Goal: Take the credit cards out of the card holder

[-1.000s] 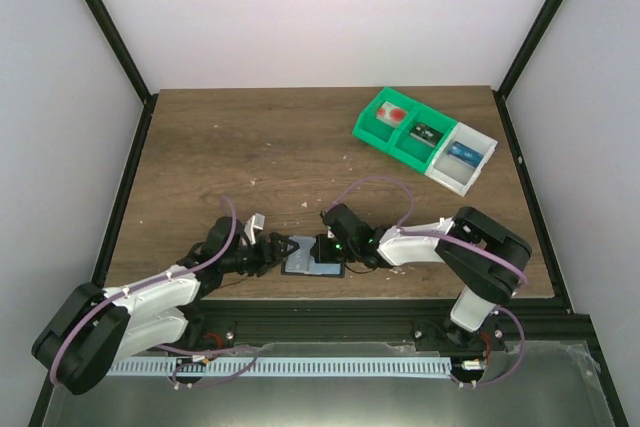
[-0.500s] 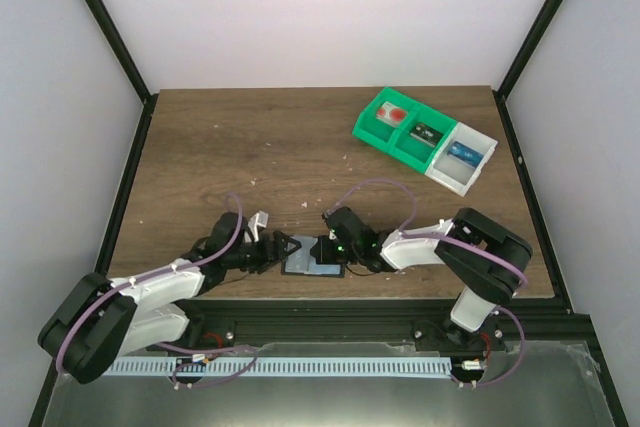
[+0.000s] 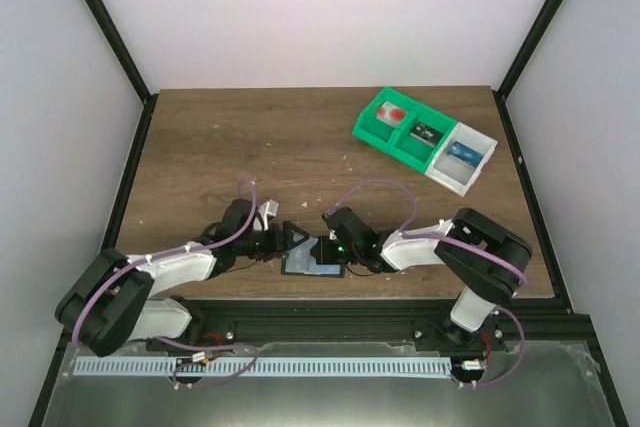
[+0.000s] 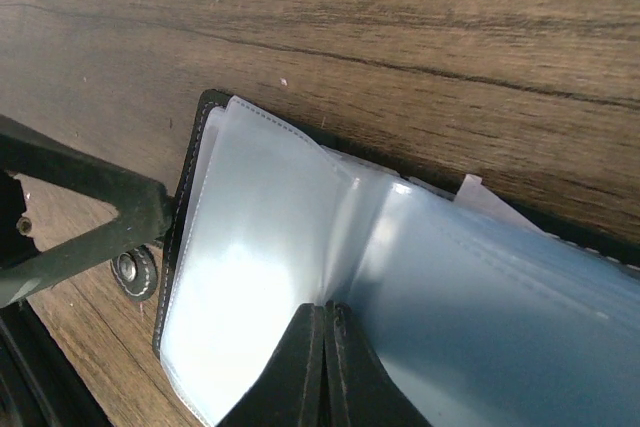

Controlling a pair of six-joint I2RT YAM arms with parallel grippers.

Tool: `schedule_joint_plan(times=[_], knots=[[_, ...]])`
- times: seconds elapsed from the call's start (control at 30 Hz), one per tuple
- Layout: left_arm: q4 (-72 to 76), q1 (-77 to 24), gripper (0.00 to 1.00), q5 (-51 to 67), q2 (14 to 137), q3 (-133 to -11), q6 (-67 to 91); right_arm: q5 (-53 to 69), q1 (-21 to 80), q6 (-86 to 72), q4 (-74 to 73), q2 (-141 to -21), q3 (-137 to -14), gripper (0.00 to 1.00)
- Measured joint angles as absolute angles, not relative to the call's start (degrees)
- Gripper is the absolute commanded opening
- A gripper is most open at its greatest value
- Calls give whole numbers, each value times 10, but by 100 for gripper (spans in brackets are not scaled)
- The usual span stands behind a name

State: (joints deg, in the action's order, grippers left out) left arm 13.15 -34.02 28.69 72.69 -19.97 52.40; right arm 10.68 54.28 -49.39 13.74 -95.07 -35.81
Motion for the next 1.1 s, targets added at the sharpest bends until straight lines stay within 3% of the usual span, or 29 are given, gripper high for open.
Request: schedule_joint_plan(times=[0.87, 1.1], knots=[[184, -352, 86, 332, 788, -203, 546, 106, 543, -488, 147, -950, -354, 1], [199, -360, 86, 347, 780, -197, 576, 106, 543, -489, 170, -950, -342, 7]])
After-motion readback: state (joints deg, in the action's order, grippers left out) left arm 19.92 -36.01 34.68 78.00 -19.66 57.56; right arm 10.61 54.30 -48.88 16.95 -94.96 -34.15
